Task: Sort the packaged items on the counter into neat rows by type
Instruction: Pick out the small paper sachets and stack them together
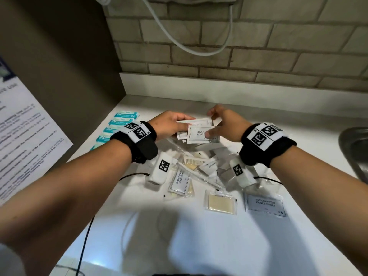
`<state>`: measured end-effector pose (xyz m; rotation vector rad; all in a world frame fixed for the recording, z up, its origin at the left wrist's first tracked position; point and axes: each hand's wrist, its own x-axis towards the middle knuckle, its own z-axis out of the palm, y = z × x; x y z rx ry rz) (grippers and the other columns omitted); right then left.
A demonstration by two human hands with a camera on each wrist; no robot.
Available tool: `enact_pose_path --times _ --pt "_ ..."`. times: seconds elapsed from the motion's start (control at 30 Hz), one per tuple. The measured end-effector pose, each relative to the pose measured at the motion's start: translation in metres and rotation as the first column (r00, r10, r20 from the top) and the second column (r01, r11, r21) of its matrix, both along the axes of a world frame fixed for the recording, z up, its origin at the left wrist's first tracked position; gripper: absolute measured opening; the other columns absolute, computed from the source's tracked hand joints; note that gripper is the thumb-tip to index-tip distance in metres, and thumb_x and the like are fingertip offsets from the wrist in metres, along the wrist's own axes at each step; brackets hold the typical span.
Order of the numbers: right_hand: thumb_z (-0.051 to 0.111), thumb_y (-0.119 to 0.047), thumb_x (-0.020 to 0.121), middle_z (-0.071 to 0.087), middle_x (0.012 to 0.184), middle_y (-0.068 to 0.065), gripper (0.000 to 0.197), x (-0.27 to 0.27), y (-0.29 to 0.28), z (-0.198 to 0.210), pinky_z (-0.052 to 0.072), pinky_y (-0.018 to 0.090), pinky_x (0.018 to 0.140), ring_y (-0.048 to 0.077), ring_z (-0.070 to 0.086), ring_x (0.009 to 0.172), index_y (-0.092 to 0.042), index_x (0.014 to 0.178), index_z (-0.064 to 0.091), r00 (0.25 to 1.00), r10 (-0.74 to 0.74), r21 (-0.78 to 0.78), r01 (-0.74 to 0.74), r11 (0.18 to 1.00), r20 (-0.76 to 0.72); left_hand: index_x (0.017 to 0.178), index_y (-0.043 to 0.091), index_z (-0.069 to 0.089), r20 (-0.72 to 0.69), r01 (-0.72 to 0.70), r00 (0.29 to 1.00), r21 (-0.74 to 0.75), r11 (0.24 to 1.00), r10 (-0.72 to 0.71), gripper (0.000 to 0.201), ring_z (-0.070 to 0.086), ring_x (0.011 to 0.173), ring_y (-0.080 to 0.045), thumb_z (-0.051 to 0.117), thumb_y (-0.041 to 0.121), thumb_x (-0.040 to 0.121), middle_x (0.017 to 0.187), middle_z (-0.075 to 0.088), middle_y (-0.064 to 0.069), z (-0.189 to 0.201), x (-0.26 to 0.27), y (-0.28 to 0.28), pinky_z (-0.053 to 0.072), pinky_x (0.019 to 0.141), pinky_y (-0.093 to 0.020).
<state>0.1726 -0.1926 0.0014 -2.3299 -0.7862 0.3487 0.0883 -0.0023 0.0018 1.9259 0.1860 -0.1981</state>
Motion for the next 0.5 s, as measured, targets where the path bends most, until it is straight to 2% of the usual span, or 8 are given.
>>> enact_pose_path --times 0.03,0.1,0.2,0.27,0.3,0.4,0.47,0.5 --pt "0.081 -0.016 0.074 0.055 0.116 0.003 0.061 -0.002 0.002 0.0 0.045 0.029 0.084 0.019 0.053 0.089 -0.014 0.127 0.051 1.0 0.007 0.0 -0.007 1.0 -0.001 0.115 0.02 0.066 0.005 -0.023 1.0 -0.032 0.999 0.023 0.026 0.068 0.104 -0.029 0.054 0.007 0.096 0.113 0.071 -0.01 0.002 -0.005 -0.004 0.055 0.089 -0.043" --pt "0.079 -0.018 0.077 0.06 0.112 0.005 0.053 -0.008 0.005 -0.001 0.048 0.034 0.087 0.02 0.056 0.087 -0.013 0.124 0.055 0.998 0.037 0.0 -0.037 0.999 -0.042 0.109 0.023 0.066 -0.018 -0.082 0.997 -0.143 0.986 0.08 0.024 0.068 0.099 -0.029 0.049 0.01 0.099 0.108 0.072 -0.01 0.006 -0.016 -0.012 0.058 0.082 -0.041" --pt "0.077 -0.027 0.079 0.065 0.092 0.004 0.034 -0.022 0.005 0.003 0.048 0.031 0.072 0.021 0.059 0.076 -0.017 0.105 0.058 0.997 0.053 -0.06 -0.056 0.997 -0.048 0.104 0.017 0.065 -0.111 -0.164 0.984 -0.273 0.948 0.138 0.022 0.068 0.088 -0.031 0.046 0.026 0.1 0.099 0.072 -0.013 0.012 -0.03 -0.022 0.056 0.078 -0.046" --pt "0.077 -0.034 0.079 0.066 0.085 0.002 0.034 -0.031 0.002 0.004 0.045 0.027 0.066 0.02 0.061 0.07 -0.018 0.1 0.055 0.998 0.048 -0.109 -0.052 0.993 -0.035 0.11 0.017 0.06 -0.163 -0.116 0.984 -0.263 0.958 0.075 0.035 0.069 0.089 -0.026 0.049 0.047 0.096 0.106 0.068 -0.009 0.011 -0.037 -0.027 0.058 0.076 -0.047" --pt "0.077 -0.037 0.078 0.066 0.085 0.002 0.037 -0.034 0.001 0.004 0.046 0.027 0.066 0.02 0.062 0.07 -0.017 0.101 0.056 0.999 0.04 -0.131 -0.044 0.99 -0.028 0.115 0.02 0.059 -0.154 -0.076 0.987 -0.207 0.976 0.044 0.037 0.068 0.092 -0.023 0.055 0.048 0.093 0.113 0.065 -0.007 0.008 -0.038 -0.028 0.06 0.076 -0.045" --pt "0.079 -0.044 0.073 0.07 0.099 0.006 0.055 -0.049 -0.01 0.004 0.048 0.03 0.075 0.02 0.062 0.08 -0.012 0.114 0.057 0.998 -0.009 -0.189 -0.002 0.982 -0.055 0.122 0.023 0.057 -0.044 0.0 0.999 0.021 1.0 0.001 0.031 0.062 0.085 -0.017 0.064 0.018 0.092 0.112 0.058 -0.003 -0.001 -0.042 -0.036 0.062 0.072 -0.041" --pt "0.078 -0.045 0.074 0.064 0.116 0.003 0.069 -0.063 -0.023 0.004 0.046 0.03 0.085 0.021 0.061 0.098 -0.013 0.129 0.051 0.997 -0.044 -0.295 0.022 0.955 -0.069 0.121 0.02 0.058 0.001 0.0 1.0 0.064 0.998 0.0 0.031 0.064 0.084 -0.019 0.061 0.008 0.093 0.108 0.061 -0.004 -0.007 -0.044 -0.04 0.061 0.074 -0.043" --pt "0.076 -0.045 0.076 0.061 0.121 0.002 0.068 -0.071 -0.033 0.005 0.046 0.032 0.09 0.023 0.059 0.108 -0.012 0.131 0.051 0.997 -0.057 -0.373 0.034 0.927 -0.051 0.121 0.018 0.058 0.016 -0.002 1.0 0.054 0.999 0.001 0.03 0.066 0.087 -0.022 0.06 0.006 0.093 0.11 0.062 -0.005 -0.008 -0.046 -0.041 0.061 0.074 -0.042"
